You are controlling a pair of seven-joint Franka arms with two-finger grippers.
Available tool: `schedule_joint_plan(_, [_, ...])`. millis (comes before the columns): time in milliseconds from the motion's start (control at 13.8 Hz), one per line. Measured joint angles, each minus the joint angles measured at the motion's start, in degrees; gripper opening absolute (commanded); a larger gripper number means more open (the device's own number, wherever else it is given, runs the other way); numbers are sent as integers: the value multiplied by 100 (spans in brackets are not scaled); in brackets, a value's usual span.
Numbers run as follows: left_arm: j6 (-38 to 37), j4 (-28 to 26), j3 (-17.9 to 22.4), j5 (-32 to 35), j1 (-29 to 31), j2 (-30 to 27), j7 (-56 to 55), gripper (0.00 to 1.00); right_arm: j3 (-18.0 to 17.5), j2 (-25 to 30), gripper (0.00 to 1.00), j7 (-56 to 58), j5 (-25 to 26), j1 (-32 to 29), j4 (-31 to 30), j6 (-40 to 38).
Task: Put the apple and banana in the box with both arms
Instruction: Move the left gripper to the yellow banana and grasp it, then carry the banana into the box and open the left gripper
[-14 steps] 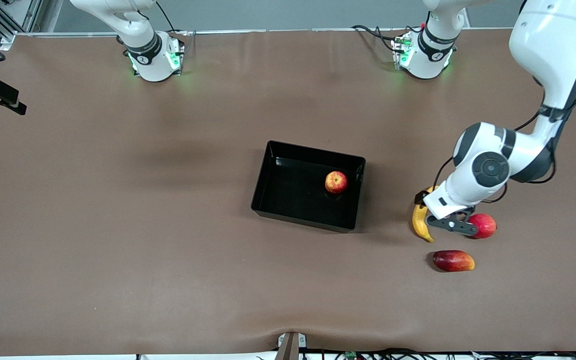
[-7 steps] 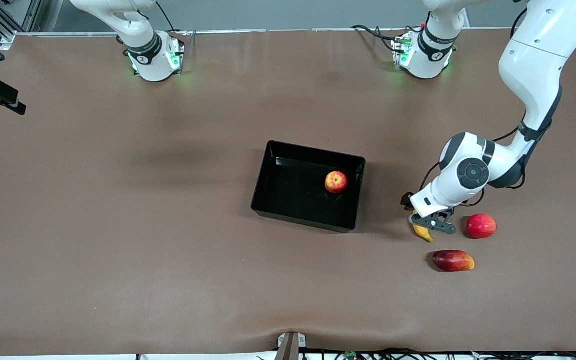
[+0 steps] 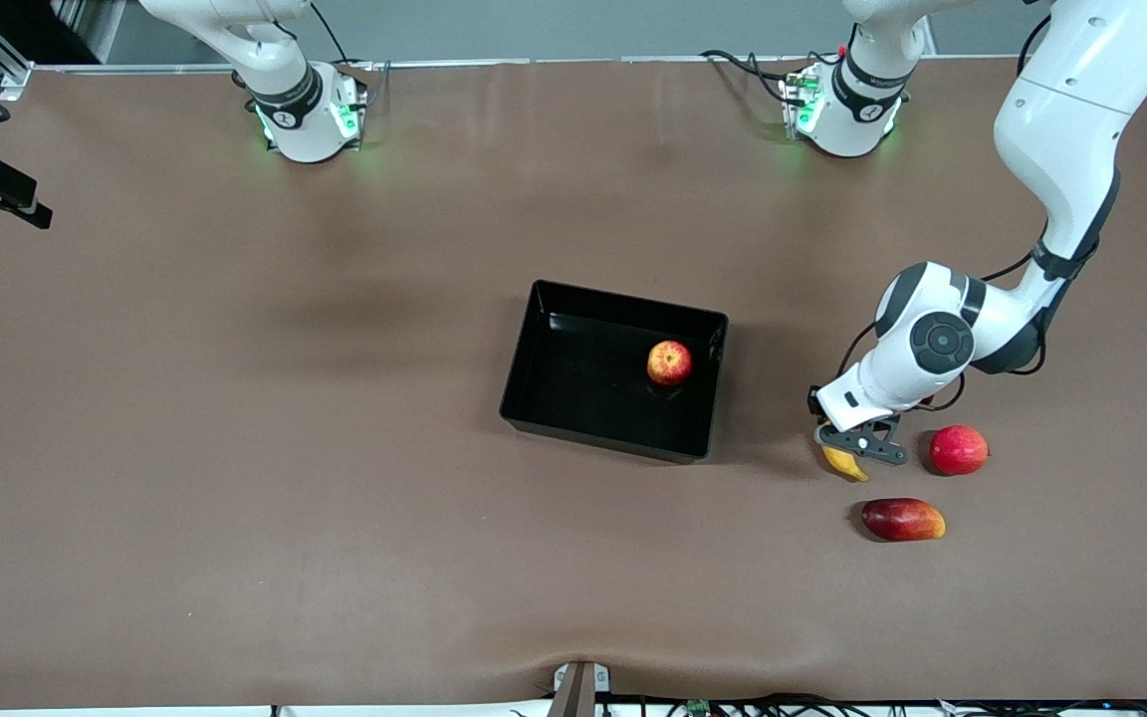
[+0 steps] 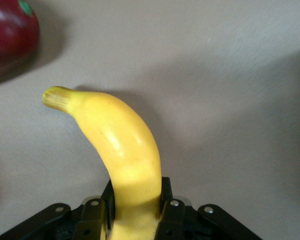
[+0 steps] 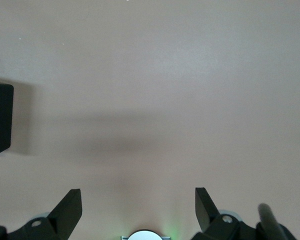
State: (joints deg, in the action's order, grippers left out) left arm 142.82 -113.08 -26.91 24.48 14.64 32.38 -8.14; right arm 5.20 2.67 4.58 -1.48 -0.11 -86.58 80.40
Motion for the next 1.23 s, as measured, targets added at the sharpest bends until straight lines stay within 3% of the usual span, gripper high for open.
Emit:
schedule_joint_plan(290, [-434,101,-748,-2,12,-535,-771,0,2,0,100,0,0,-1,0,-3])
schedule_joint_plan(581, [-1399,683,-1531,-4,-279,-609,-2130,0,3,0,100,0,0,-2,-1,-6])
schedule_joint_plan(798, [-2087,1388,-1569,-144,-906,-502,-2332,0,3,0,100,0,0,-2,-2,-7])
schedule_joint_plan(1089, [-2203,2031,-1508,-206,-1796,35,-3145,0,4,0,100,0,0,-3,-3,-8])
schedule_joint_plan(1234, [-2202,2435,-1247,-205,-2422,391,-3703,0,5,0,100,0,0,-3,-3,-9])
